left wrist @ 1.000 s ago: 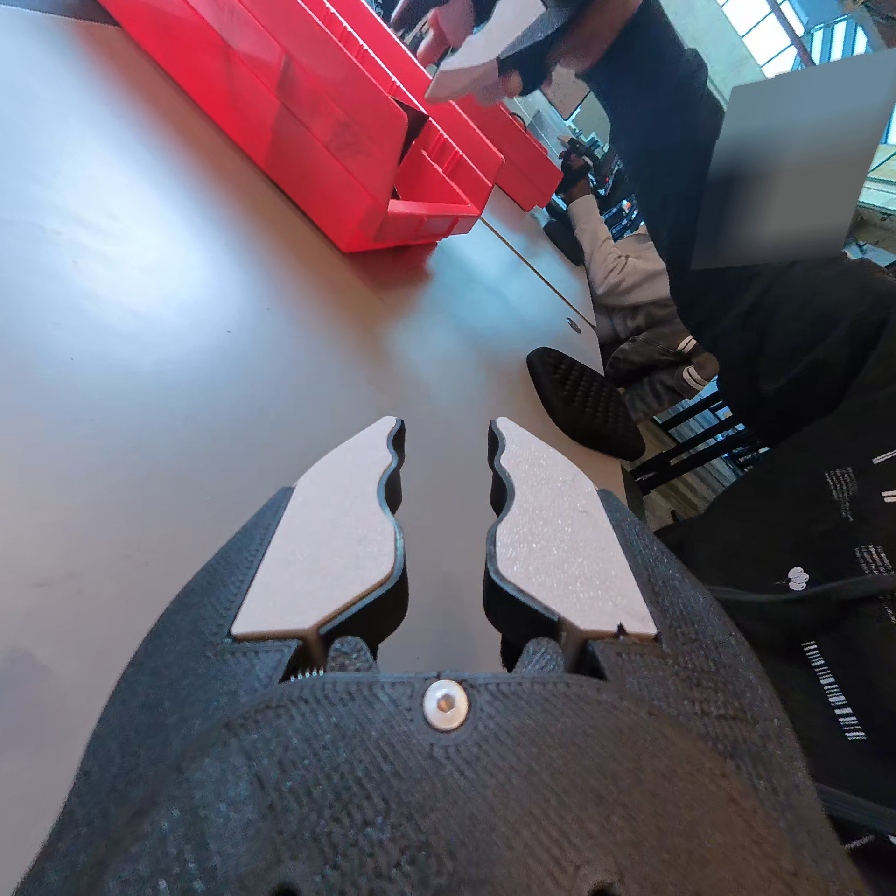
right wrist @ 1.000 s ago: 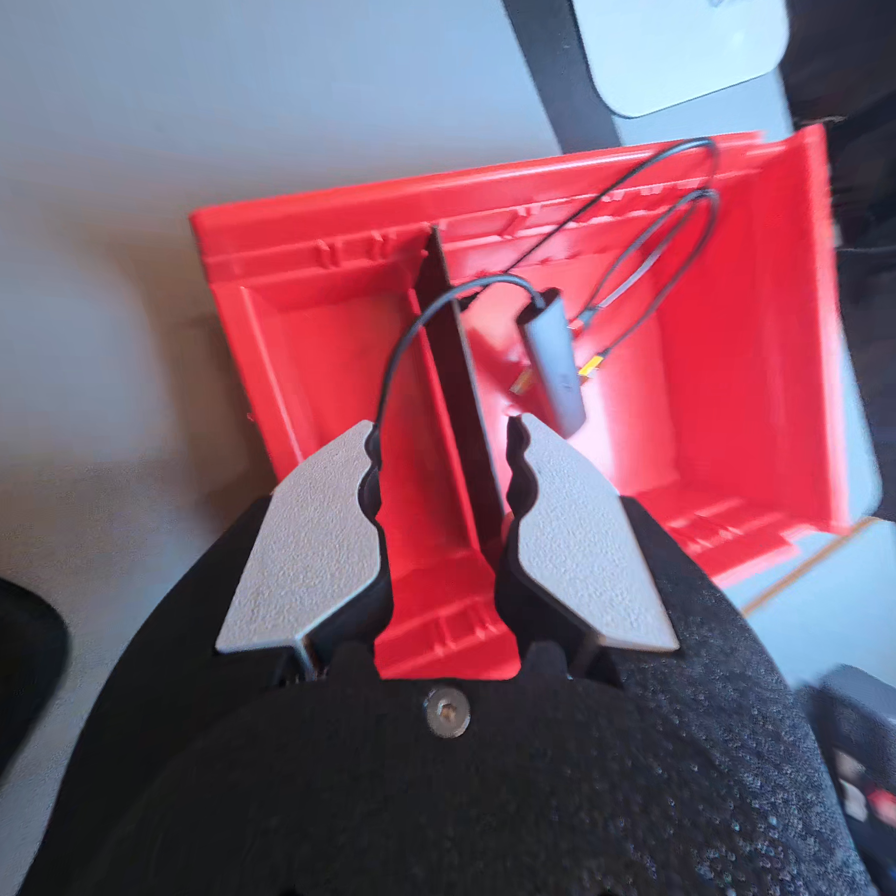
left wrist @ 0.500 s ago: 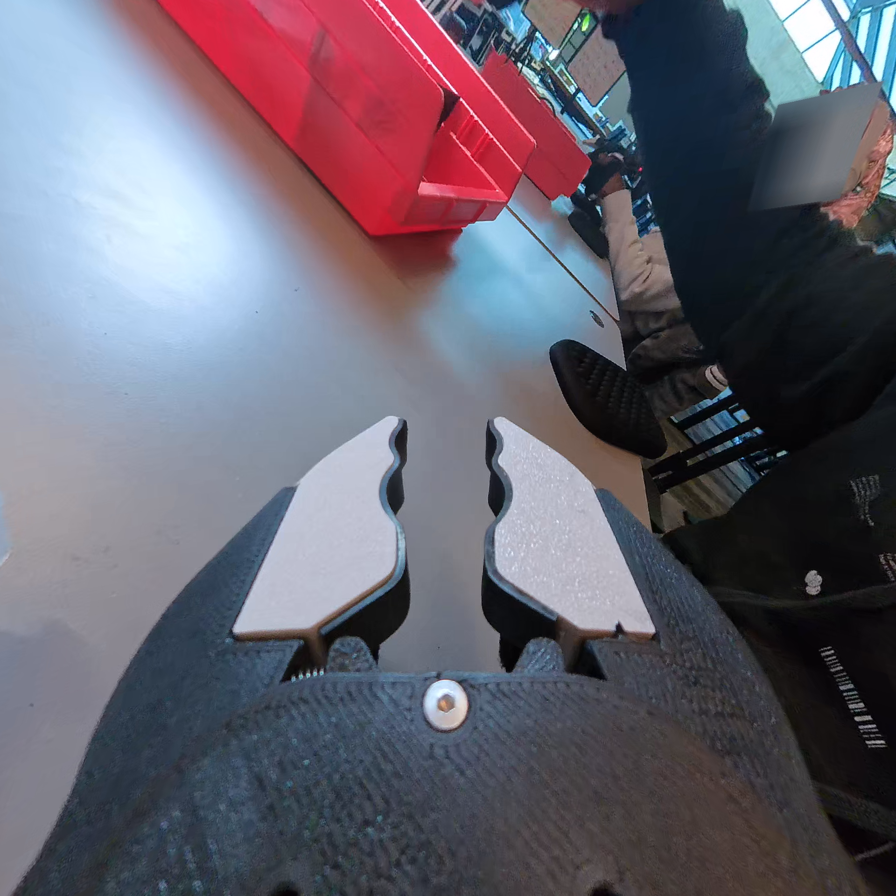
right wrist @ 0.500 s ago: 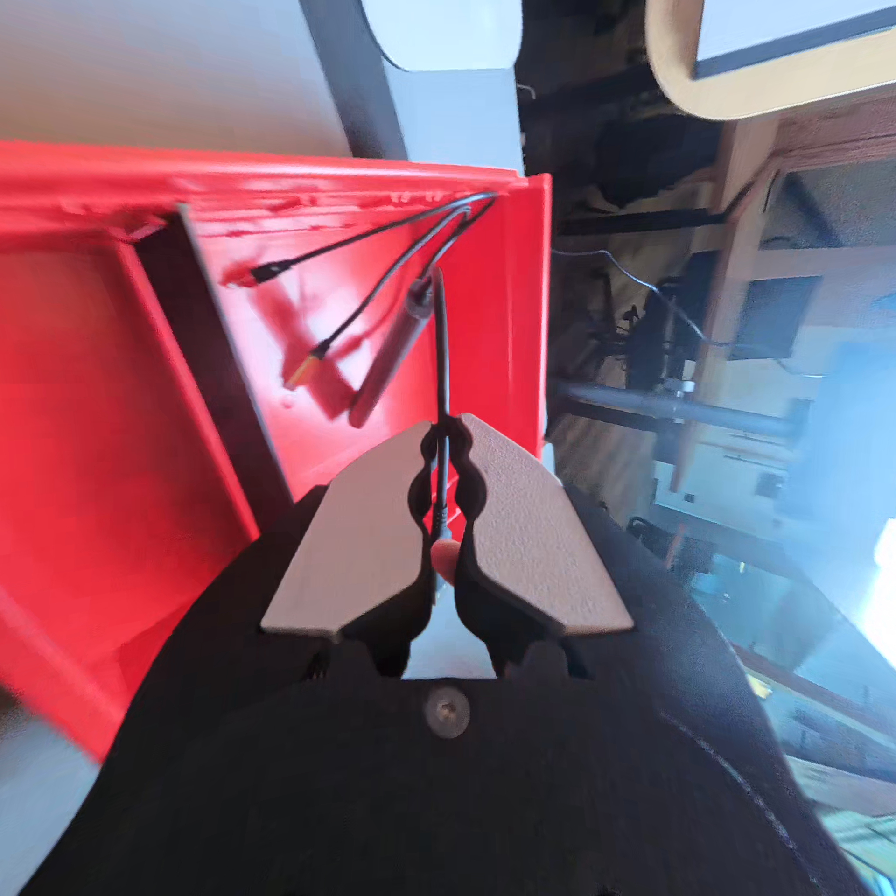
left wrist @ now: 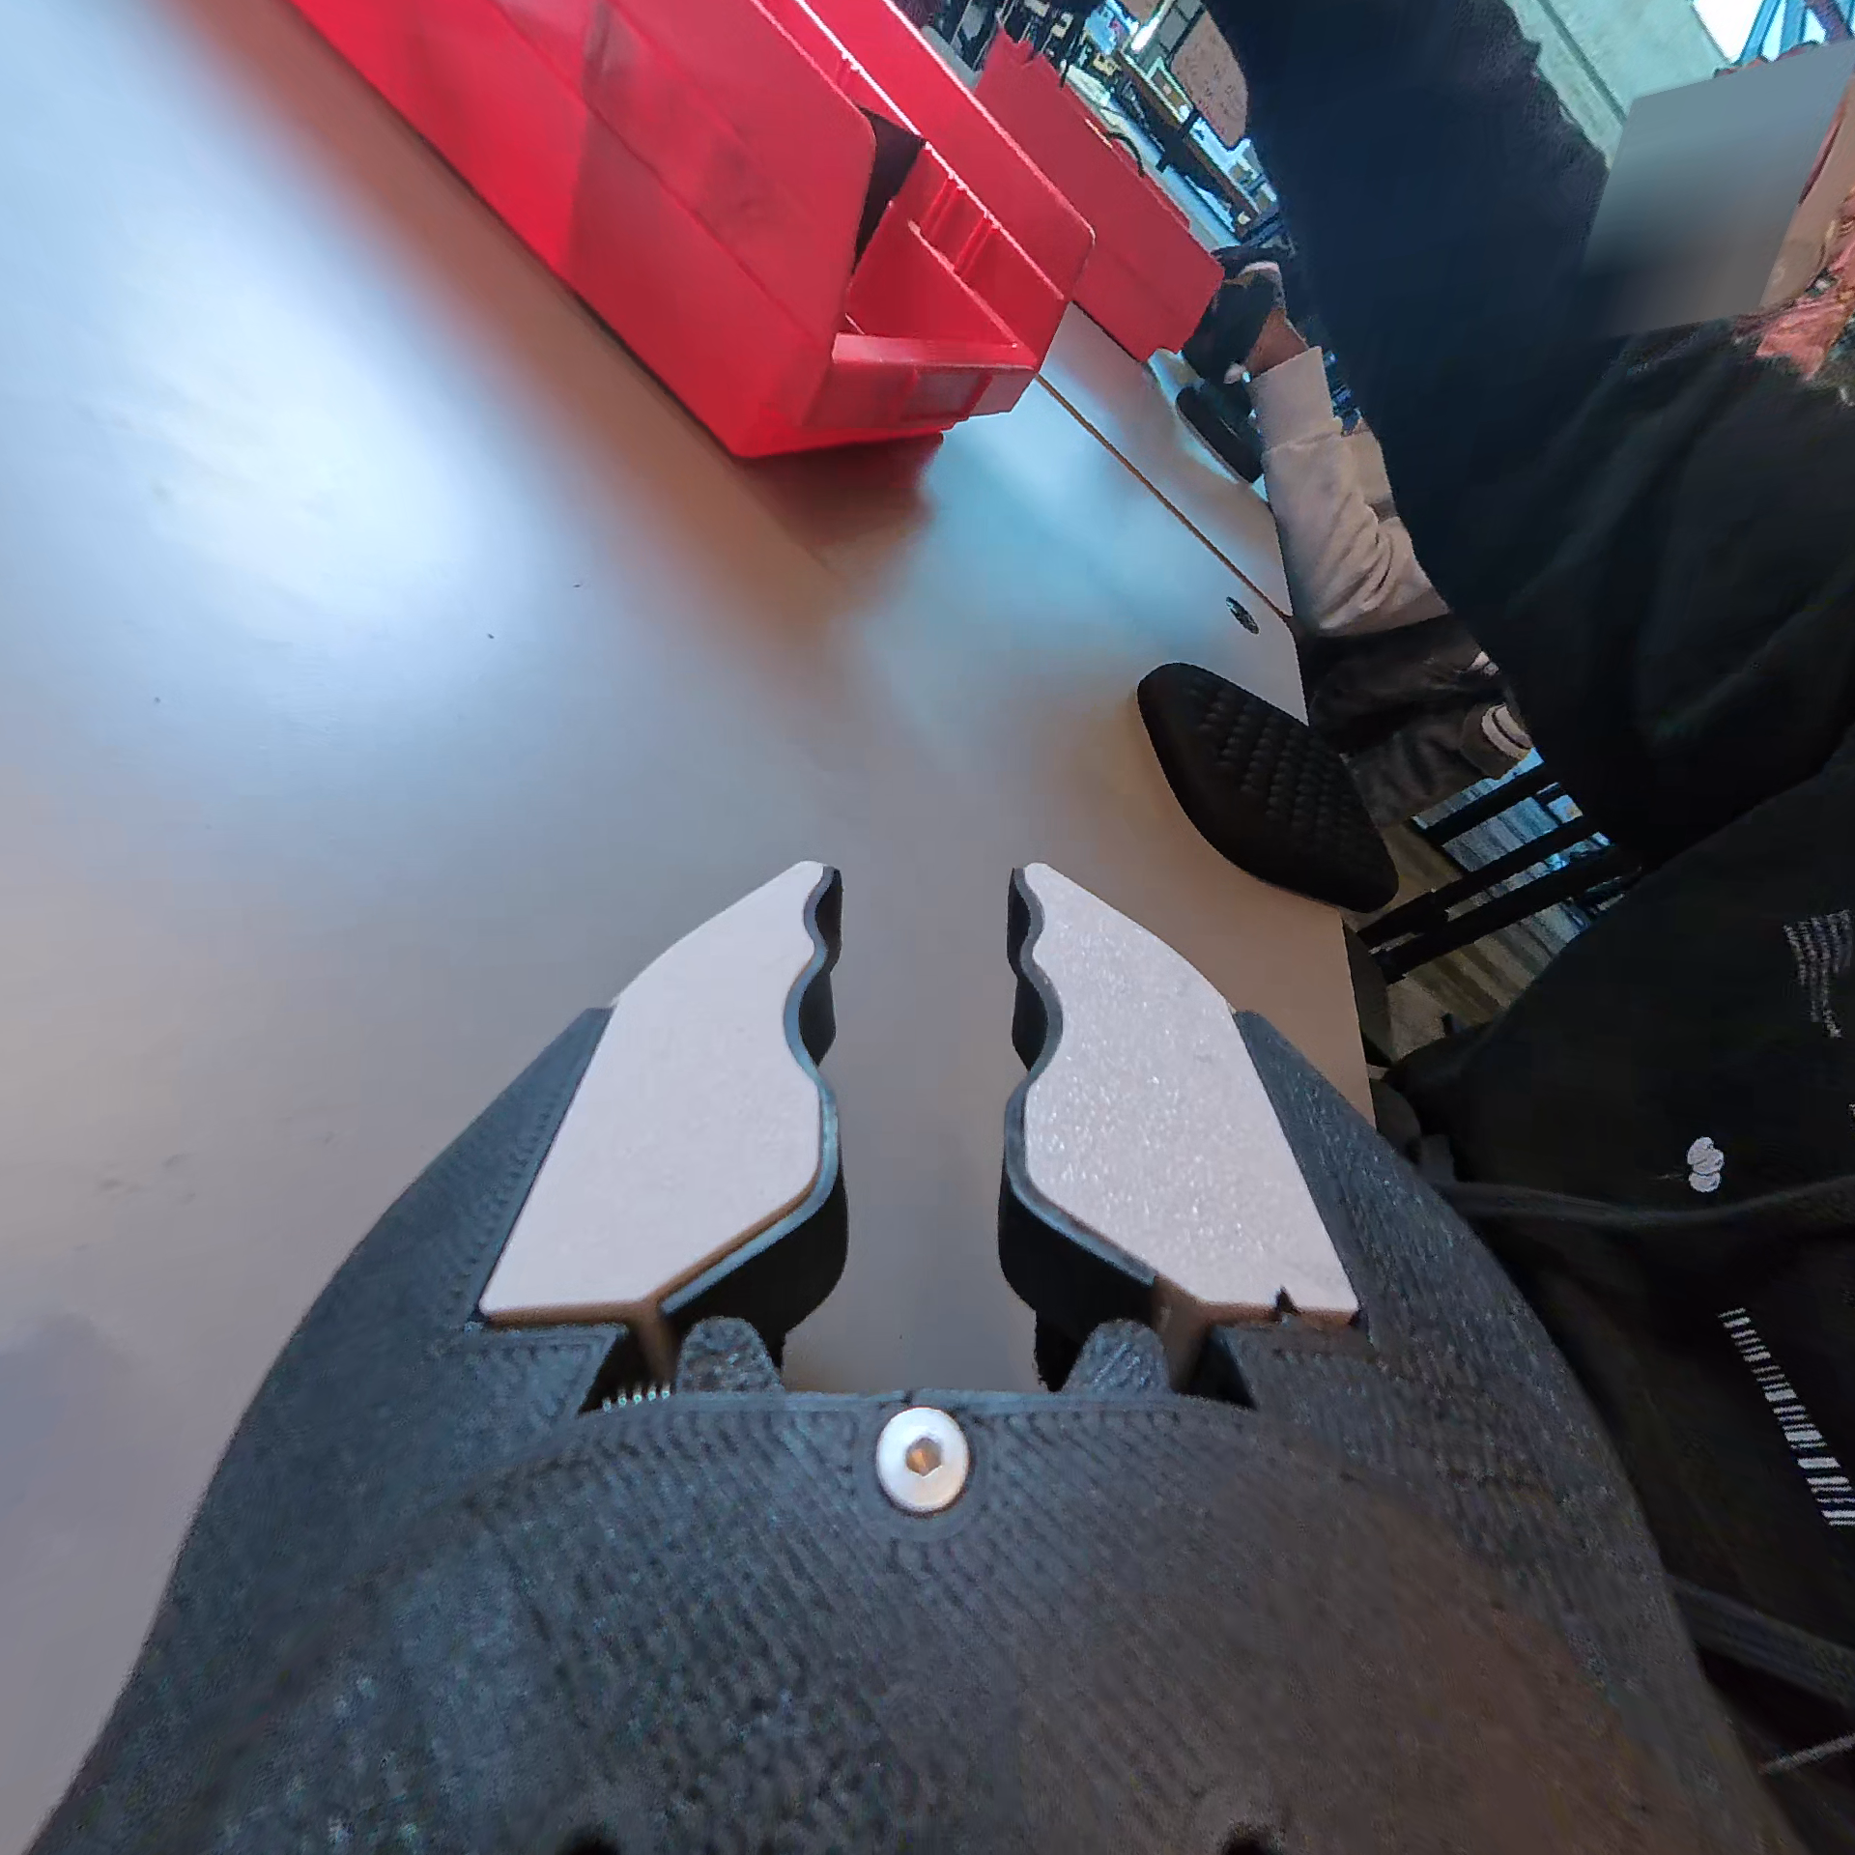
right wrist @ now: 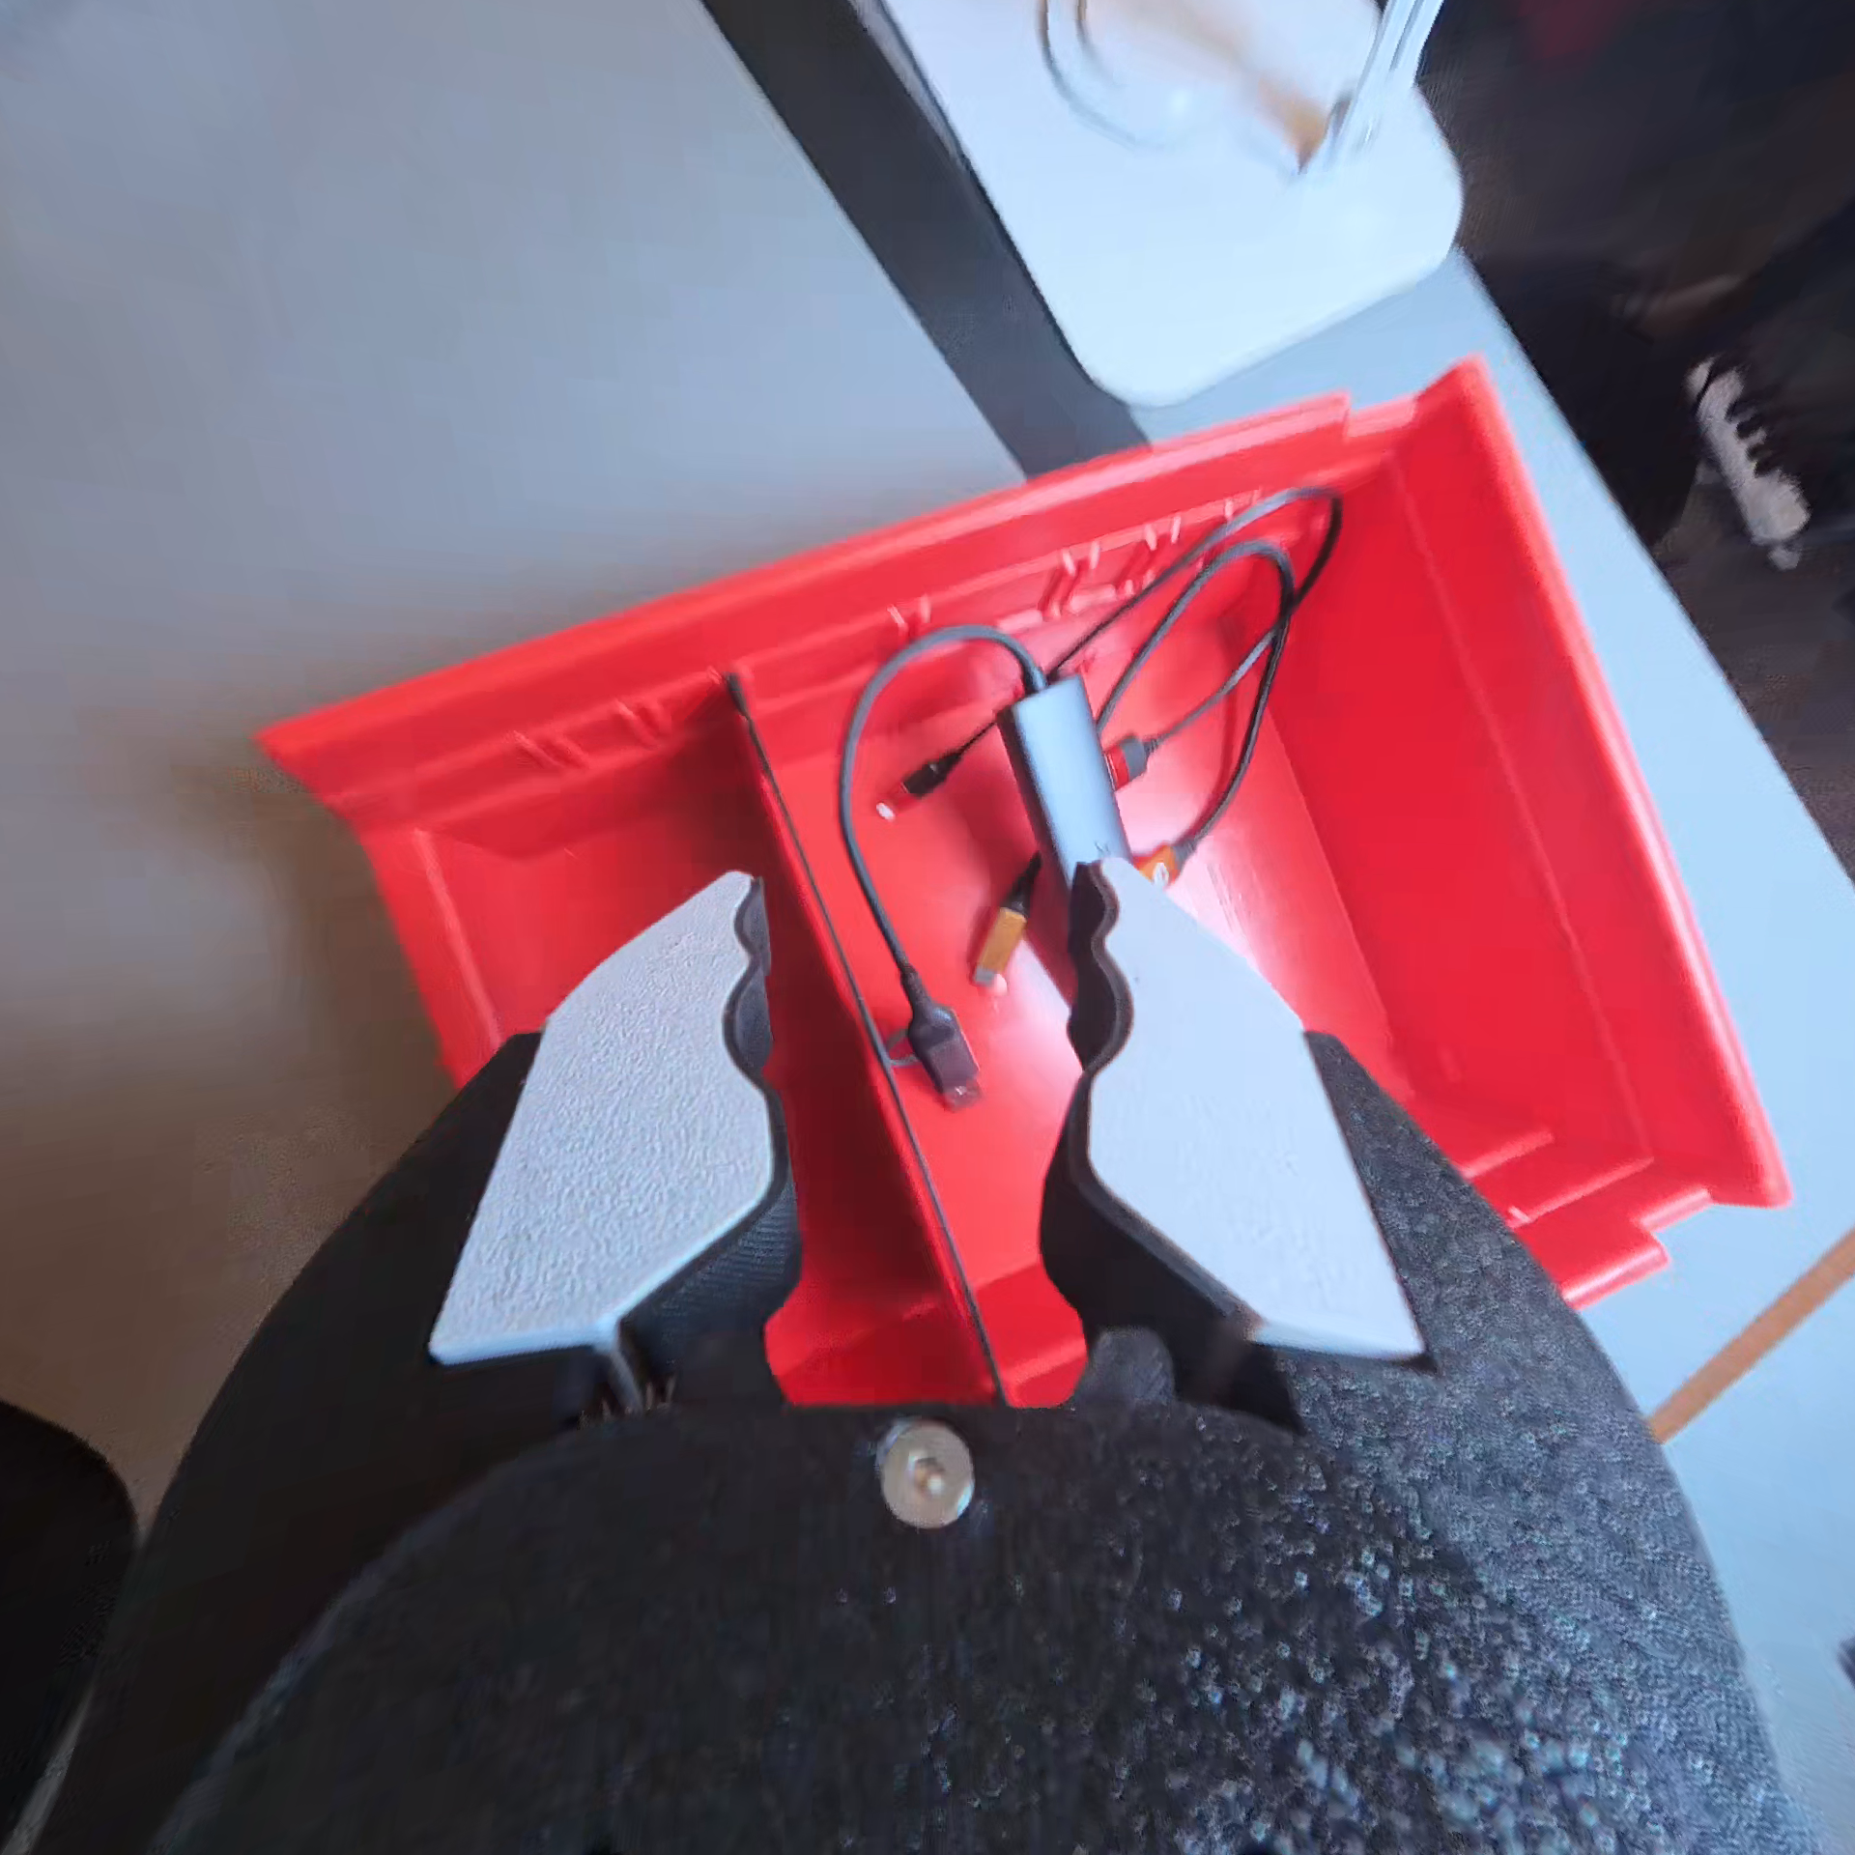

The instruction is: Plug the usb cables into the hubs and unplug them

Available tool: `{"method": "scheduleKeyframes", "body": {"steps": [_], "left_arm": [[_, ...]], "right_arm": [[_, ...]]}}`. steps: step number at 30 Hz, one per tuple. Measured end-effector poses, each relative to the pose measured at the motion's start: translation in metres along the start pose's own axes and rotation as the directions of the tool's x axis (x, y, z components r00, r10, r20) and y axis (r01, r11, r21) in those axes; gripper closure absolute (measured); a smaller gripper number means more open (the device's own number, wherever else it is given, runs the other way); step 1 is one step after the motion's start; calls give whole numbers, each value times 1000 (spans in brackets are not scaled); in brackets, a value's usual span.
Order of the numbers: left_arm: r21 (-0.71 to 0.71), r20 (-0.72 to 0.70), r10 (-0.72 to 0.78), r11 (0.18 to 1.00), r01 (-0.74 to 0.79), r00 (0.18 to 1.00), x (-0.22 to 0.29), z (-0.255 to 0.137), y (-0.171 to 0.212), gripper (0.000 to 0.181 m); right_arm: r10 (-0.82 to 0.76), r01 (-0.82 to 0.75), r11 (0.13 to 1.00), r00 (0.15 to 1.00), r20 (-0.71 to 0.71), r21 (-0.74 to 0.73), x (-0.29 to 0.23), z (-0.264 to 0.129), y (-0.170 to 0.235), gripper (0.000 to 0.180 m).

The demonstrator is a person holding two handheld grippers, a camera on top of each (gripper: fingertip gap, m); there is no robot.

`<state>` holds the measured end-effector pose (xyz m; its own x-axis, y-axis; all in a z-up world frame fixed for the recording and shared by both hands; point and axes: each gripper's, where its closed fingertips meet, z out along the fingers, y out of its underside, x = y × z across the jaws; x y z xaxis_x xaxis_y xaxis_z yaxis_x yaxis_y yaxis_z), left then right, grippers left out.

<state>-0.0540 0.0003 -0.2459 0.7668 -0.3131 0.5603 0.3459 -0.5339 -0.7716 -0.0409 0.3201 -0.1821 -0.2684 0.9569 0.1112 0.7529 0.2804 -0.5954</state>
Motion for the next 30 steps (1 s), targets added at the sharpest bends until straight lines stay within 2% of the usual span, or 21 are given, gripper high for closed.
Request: {"method": "scheduleKeyframes", "body": {"steps": [3, 6, 7, 8, 9, 13, 14, 16, 20, 22, 25, 27, 30], "left_arm": [[18, 21, 42, 999, -42, 999, 1, -2, -5, 149], [33, 93, 92, 995, -96, 991, -5, -9, -11, 149], [45, 121, 112, 992, -118, 986, -7, -12, -15, 149], [59, 149, 130, 988, -140, 980, -8, -16, -19, 149], [71, 179, 146, 984, -161, 973, -10, -20, -23, 149], [120, 321, 224, 954, -274, 920, -12, -47, -51, 149], [124, 372, 249, 941, -314, 894, -14, -58, -62, 149], [131, 480, 283, 913, -387, 830, -20, -89, -89, 149], [82, 669, 263, 903, -421, 695, -58, -160, -141, 147], [-10, 717, 282, 919, -395, 638, -85, -185, -158, 146], [-304, 695, 455, 887, -347, 557, -125, -199, -165, 146], [-550, 618, 599, 792, -265, 510, -154, -205, -156, 146], [-782, 461, 705, 610, -130, 539, -187, -208, -136, 141]], "right_arm": [[2, 15, 958, 998, -61, 285, -28, -35, -35, 127], [75, -11, 850, 992, -101, 527, -75, -58, -52, 127], [119, -18, 816, 983, -138, 578, -87, -60, -50, 132], [157, -7, 784, 970, -187, 620, -99, -62, -45, 170], [193, -9, 754, 959, -208, 657, -113, -61, -39, 180], [325, -122, 705, 931, -164, 699, -159, -35, -8, 179], [337, -124, 697, 926, -171, 706, -165, -30, -2, 170], [334, -93, 701, 919, -210, 707, -171, -23, 7, 156], [288, -44, 706, 929, -230, 706, -175, -21, 7, 155], [280, -39, 705, 933, -227, 709, -175, -21, 7, 155], [271, -67, 713, 944, -187, 698, -179, -14, 11, 155], [259, -62, 722, 948, -186, 689, -181, -11, 13, 156], [244, -57, 742, 951, -190, 668, -183, -5, 15, 157]]}}
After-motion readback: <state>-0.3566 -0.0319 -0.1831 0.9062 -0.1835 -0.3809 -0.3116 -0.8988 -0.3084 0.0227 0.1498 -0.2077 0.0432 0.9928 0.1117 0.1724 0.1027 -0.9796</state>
